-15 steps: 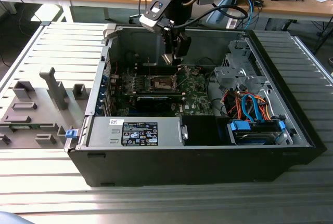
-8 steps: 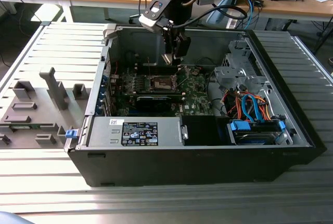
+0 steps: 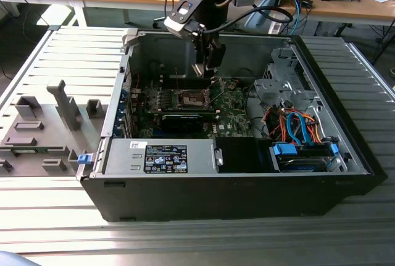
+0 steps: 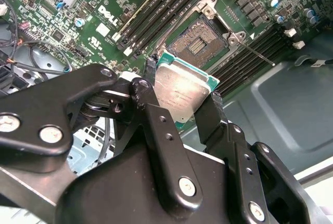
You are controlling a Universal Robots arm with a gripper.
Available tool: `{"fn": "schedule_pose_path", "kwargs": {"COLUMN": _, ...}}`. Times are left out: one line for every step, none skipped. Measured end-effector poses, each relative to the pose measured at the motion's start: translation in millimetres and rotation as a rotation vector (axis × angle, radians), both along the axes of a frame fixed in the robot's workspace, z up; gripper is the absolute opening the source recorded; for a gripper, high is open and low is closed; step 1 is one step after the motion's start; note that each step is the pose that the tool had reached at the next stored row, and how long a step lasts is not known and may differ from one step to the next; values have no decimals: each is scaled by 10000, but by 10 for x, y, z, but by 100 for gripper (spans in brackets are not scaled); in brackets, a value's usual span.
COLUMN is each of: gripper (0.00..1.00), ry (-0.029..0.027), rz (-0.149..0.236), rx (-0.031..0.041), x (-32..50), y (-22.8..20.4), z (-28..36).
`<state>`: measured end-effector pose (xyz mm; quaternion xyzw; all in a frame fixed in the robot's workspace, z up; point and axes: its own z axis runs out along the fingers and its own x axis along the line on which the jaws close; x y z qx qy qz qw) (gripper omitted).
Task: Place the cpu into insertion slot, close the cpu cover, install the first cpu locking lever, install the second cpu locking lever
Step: 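Place the cpu into insertion slot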
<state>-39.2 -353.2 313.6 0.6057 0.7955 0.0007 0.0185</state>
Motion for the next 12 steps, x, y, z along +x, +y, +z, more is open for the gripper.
{"fn": "schedule_pose_path", "kwargs": {"gripper": 54, "ry": 0, "rz": -24, "rx": 0, "x": 0, "y": 0, "z": 0}}
{"fn": "schedule_pose_path", "kwargs": {"gripper": 54, "ry": 0, "rz": -41, "rx": 0, "x": 0, "y": 0, "z": 0}}
{"fn": "schedule_pose_path", "kwargs": {"gripper": 54, "ry": 0, "rz": -70, "rx": 0, "x": 0, "y": 0, "z": 0}}
{"fn": "schedule_pose_path", "kwargs": {"gripper": 54, "ry": 1, "rz": -105, "rx": 0, "x": 0, "y": 0, "z": 0}}
{"fn": "schedule_pose_path", "kwargs": {"gripper": 54, "ry": 0, "rz": -122, "rx": 0, "x": 0, "y": 0, "z": -1}}
{"fn": "schedule_pose_path", "kwargs": {"gripper": 54, "ry": 0, "rz": -141, "rx": 0, "x": 0, "y": 0, "z": -1}}
{"fn": "schedule_pose_path", "kwargs": {"gripper": 54, "ry": 1, "rz": -174, "rx": 0, "x": 0, "y": 0, "z": -1}}
{"fn": "schedule_pose_path", "kwargs": {"gripper": 54, "ry": 1, "rz": -199, "rx": 0, "x": 0, "y": 0, "z": -1}}
{"fn": "schedule_pose_path", "kwargs": {"gripper": 54, "ry": 0, "rz": -216, "rx": 0, "x": 0, "y": 0, "z": -1}}
{"fn": "schedule_pose_path", "kwargs": {"gripper": 54, "ry": 0, "rz": -241, "rx": -1, "x": 0, "y": 0, "z": -1}}
{"fn": "schedule_pose_path", "kwargs": {"gripper": 54, "ry": 0, "rz": -276, "rx": 0, "x": 0, "y": 0, "z": -1}}
{"fn": "schedule_pose_path", "kwargs": {"gripper": 54, "ry": 1, "rz": -291, "rx": 0, "x": 0, "y": 0, "z": -1}}
